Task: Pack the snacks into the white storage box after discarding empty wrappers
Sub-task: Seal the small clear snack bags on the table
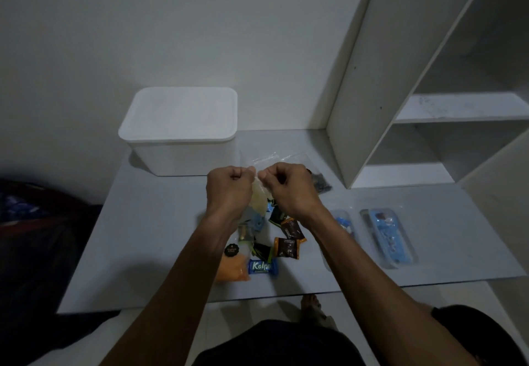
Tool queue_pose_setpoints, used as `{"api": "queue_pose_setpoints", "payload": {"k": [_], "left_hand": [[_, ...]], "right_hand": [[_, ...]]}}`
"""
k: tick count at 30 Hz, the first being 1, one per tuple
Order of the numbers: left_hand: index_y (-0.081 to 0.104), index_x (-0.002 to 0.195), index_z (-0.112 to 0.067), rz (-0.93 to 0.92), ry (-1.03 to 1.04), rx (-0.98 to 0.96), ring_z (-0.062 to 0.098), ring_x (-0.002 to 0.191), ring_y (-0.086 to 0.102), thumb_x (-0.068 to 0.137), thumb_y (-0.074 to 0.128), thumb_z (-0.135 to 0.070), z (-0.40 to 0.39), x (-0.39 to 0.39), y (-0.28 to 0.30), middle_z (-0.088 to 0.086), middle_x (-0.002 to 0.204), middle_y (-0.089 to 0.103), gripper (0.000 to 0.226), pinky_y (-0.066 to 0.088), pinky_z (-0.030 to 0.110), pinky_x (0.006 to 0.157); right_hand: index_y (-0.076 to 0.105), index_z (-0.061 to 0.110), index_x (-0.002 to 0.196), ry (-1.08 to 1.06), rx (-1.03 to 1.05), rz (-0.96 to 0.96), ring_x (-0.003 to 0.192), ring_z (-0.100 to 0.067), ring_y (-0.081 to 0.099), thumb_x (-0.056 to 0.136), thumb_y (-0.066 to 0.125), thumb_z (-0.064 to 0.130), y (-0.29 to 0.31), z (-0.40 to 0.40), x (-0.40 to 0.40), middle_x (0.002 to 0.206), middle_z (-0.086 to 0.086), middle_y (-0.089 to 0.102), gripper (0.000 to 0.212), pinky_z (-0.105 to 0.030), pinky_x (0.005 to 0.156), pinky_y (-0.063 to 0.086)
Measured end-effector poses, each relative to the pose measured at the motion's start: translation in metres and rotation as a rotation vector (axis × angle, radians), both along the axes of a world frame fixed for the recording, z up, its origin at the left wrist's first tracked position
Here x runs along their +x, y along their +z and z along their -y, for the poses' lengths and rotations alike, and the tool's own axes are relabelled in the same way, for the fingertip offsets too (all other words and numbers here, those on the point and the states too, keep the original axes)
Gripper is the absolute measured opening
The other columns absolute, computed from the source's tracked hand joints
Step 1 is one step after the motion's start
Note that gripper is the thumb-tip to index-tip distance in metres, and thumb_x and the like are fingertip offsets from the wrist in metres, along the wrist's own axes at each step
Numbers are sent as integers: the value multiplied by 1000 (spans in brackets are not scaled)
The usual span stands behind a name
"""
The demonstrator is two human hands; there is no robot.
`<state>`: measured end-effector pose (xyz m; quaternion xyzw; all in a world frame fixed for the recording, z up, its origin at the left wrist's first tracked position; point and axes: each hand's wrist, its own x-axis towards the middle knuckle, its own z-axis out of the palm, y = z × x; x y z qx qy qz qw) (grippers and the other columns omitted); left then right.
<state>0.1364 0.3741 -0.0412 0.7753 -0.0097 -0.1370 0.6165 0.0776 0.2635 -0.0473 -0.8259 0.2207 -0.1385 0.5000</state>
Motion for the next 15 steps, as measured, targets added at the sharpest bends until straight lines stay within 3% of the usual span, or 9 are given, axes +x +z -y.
{"api": "queue_pose_setpoints", "payload": {"k": [3, 7, 11, 13, 15], "left_hand": [[71, 68, -12, -30, 36, -38, 13, 65, 60, 89, 69, -19, 1, -1, 1, 5, 69, 69, 22, 49, 23, 61], [73, 74, -14, -39, 45, -40, 14, 74, 66, 88, 70, -26, 1, -3, -3, 2, 76, 72, 19, 51, 25, 66], [66, 99, -19, 123, 111, 9, 7, 81, 62, 90, 66, -41, -7, 2, -5, -3, 92, 67, 24, 45, 21, 65], [63, 111, -23, 170, 1, 9, 7, 87, 60, 91, 65, -40, -12, 9, -6, -3, 104, 64, 26, 45, 19, 67], [67, 106, -24, 162, -92, 0, 12, 89, 63, 85, 70, -45, -15, 12, -6, -3, 101, 67, 29, 51, 24, 71]], "right_hand": [[73, 12, 86, 14, 24, -21, 70, -12, 66, 92, 67, 25, -3, 1, -4, 76, 1, 71, 15, -31, 67, 55], [69, 16, 81, 40, -11, -20, 56, 9, 57, 94, 64, 18, -3, 4, -9, 68, 13, 64, 14, -8, 53, 42], [70, 12, 84, 116, -90, -93, 61, 7, 55, 95, 62, 17, 10, 20, -15, 71, 15, 63, 15, -5, 55, 39], [71, 13, 85, 165, -156, -132, 63, 7, 54, 96, 62, 19, 18, 30, -18, 72, 16, 62, 15, -6, 55, 37], [70, 16, 85, 194, -224, -141, 64, 8, 55, 96, 62, 19, 23, 37, -20, 72, 19, 61, 14, -6, 55, 35]]}}
